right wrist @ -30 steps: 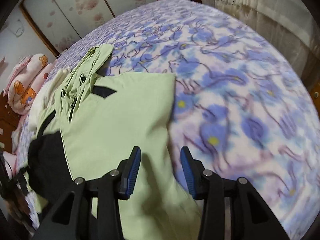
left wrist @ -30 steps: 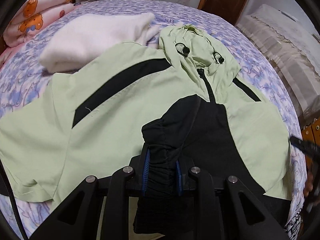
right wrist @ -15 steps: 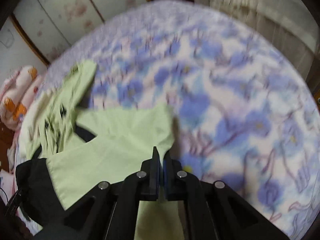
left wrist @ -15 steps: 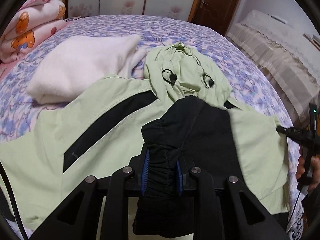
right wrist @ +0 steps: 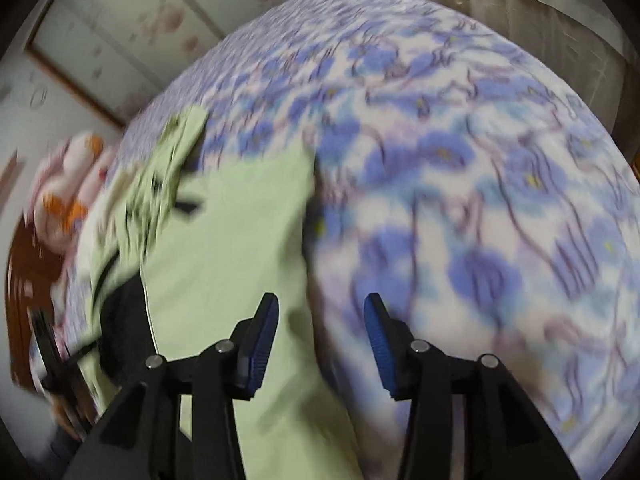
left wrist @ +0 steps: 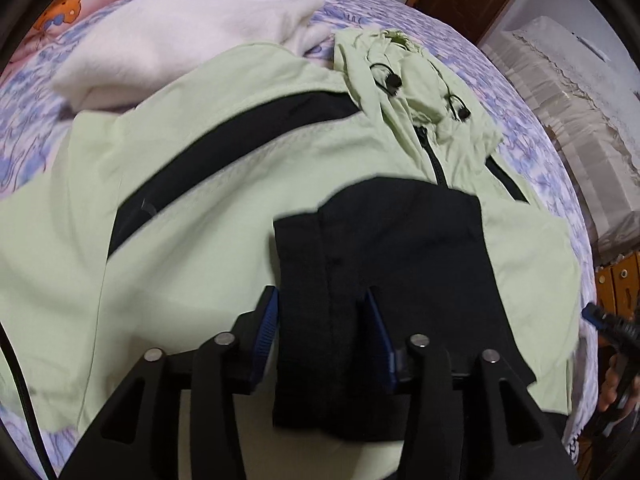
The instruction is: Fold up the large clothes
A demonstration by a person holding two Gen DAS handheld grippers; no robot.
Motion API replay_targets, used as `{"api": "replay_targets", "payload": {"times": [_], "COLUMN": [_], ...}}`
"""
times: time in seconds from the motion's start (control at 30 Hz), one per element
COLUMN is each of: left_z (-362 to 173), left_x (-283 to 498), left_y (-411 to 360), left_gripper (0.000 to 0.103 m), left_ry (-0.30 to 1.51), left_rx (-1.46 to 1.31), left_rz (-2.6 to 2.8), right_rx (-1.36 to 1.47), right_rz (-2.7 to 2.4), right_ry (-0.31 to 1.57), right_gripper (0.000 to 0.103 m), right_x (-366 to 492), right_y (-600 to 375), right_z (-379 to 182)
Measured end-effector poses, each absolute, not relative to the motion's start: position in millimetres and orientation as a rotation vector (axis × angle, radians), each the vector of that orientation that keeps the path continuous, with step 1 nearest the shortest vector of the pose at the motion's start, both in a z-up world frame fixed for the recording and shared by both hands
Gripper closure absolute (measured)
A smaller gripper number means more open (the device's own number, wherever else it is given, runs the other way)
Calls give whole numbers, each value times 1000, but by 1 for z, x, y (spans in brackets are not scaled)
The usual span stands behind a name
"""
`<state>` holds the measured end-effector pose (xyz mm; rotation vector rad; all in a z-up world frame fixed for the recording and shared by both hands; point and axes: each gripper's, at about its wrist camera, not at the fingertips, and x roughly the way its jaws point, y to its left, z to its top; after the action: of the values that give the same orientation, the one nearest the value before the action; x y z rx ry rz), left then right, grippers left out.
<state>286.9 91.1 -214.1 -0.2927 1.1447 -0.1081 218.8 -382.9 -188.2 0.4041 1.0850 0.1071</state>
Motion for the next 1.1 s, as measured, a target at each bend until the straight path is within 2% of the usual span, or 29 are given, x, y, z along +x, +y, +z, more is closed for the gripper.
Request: {"api": "replay_targets", "payload": {"times": [0.17, 0.2, 0.23, 0.27, 0.37, 0.43, 0.6, 0.7, 0.73, 0.77, 0.93, 1.1], "left_z": [-219, -220, -219, -217, -208, -211, -220, -211, -207, -201, -178, -183], "left_x": [269, 269, 270, 272, 273, 279, 289, 280, 276, 268, 247, 245], "left_y": [84, 82, 79, 77, 74, 72, 77, 81, 81, 84, 69, 28], "left_gripper": [58, 61, 74, 77, 79, 80, 77, 62, 52, 45, 44, 44], "left_ry": [1147, 1147, 1143, 1134, 1070, 1069, 1108, 1120, 1115, 1096, 1001, 968], "left_rx": [-239, -228, -204, -191, -149, -122, -158, -152, -136, -115, -134, -130], "left_rz": [-99, -87, -62, -66, -45, -23, -6, 10, 29, 56, 7, -58], "right_rx": [242, 221, 201, 194, 206, 219, 129, 97, 90, 84, 134, 124], "right_rz": [98, 91, 88, 96, 37, -5, -75, -95, -102, -108, -5, 182], "right_ry": [1119, 1118, 1112, 1101, 1018, 1043, 1055, 1022, 1003, 980, 902, 930], "right_gripper": [58, 59, 76, 94, 94, 94, 82, 79, 78, 77, 70, 70], "right_x": [200, 201, 200, 200, 189, 187, 182, 175, 171, 166, 162, 179], "right_y": [-349, -345, -341, -337, -334, -335, -320, -316, -315, -312, -282, -210], "right_z": [-210, -214, -215, -212, -201, -216, -213, -196, -191, -183, -167, -180]}}
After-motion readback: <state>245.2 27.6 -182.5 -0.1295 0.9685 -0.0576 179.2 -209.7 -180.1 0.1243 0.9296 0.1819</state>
